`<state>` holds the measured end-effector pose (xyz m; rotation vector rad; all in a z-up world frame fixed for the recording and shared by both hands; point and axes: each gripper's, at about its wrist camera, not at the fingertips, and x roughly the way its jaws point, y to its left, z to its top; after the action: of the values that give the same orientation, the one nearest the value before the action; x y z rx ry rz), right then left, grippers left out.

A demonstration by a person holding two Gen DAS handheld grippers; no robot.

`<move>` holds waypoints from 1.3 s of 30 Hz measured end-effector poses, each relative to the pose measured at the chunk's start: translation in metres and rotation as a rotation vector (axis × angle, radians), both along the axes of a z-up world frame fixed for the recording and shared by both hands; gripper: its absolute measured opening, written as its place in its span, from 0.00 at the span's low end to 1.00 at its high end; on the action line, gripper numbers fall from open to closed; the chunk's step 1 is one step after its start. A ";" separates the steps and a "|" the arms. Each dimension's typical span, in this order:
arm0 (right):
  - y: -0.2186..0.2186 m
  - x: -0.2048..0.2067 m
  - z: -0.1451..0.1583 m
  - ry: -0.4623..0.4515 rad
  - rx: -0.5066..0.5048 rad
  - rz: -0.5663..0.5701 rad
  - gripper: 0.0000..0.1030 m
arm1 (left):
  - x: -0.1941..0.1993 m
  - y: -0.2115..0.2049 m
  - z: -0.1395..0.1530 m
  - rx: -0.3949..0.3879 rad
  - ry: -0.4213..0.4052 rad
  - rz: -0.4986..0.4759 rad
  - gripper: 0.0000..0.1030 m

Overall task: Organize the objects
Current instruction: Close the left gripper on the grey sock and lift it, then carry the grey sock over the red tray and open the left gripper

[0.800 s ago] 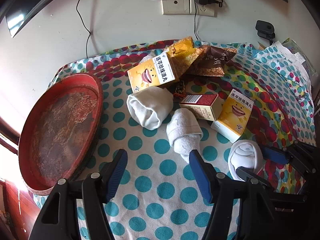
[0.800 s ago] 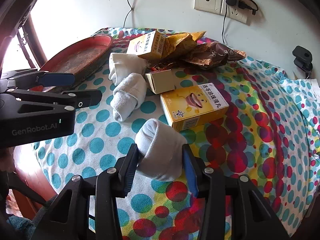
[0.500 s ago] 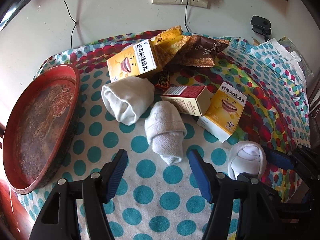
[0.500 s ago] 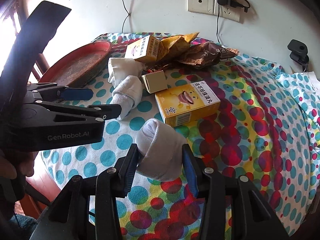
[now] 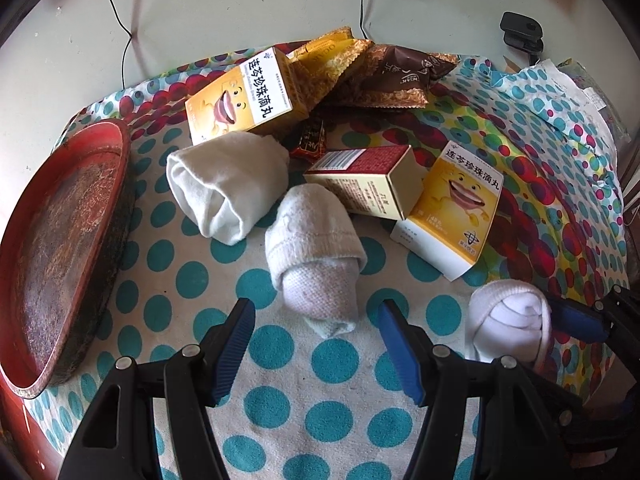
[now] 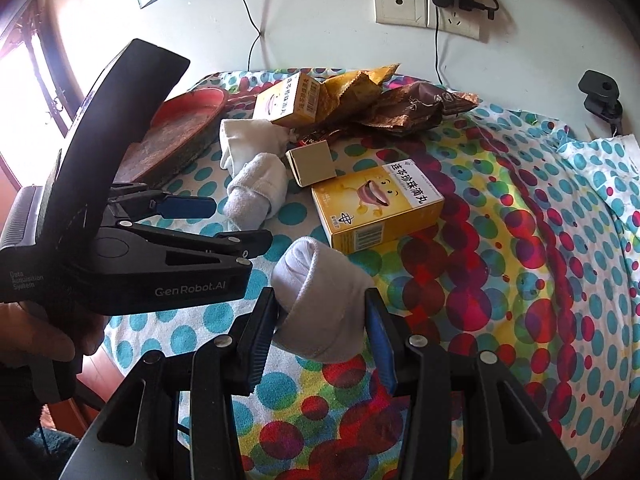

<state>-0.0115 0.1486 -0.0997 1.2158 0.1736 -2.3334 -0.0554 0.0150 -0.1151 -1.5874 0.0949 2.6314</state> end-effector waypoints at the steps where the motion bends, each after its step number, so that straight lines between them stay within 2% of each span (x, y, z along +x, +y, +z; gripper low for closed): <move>1: 0.000 0.000 0.000 -0.002 -0.001 0.003 0.41 | 0.000 0.000 0.001 -0.005 0.003 -0.002 0.57; 3: -0.001 0.000 -0.001 -0.003 -0.003 0.003 0.41 | -0.001 0.000 0.001 0.011 -0.011 -0.013 0.30; 8: -0.001 0.000 -0.001 -0.008 -0.002 0.001 0.41 | 0.001 -0.002 0.004 0.024 -0.014 -0.016 0.22; 15: 0.000 0.002 0.001 -0.008 0.000 -0.006 0.41 | 0.012 -0.006 0.017 0.011 0.016 -0.027 0.22; 22: -0.003 0.004 0.005 0.003 0.008 -0.010 0.41 | 0.027 -0.032 0.042 -0.012 0.079 0.019 0.22; 33: -0.010 0.007 0.013 0.027 0.027 -0.007 0.41 | 0.033 -0.119 0.069 -0.017 0.124 0.182 0.22; 39: -0.012 0.007 0.015 0.036 0.039 -0.010 0.41 | 0.023 -0.174 0.076 -0.031 0.138 0.272 0.22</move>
<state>-0.0041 0.1361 -0.0842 1.1962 0.2269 -2.3717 -0.0328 -0.1593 -0.0392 -1.5239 -0.0805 2.9567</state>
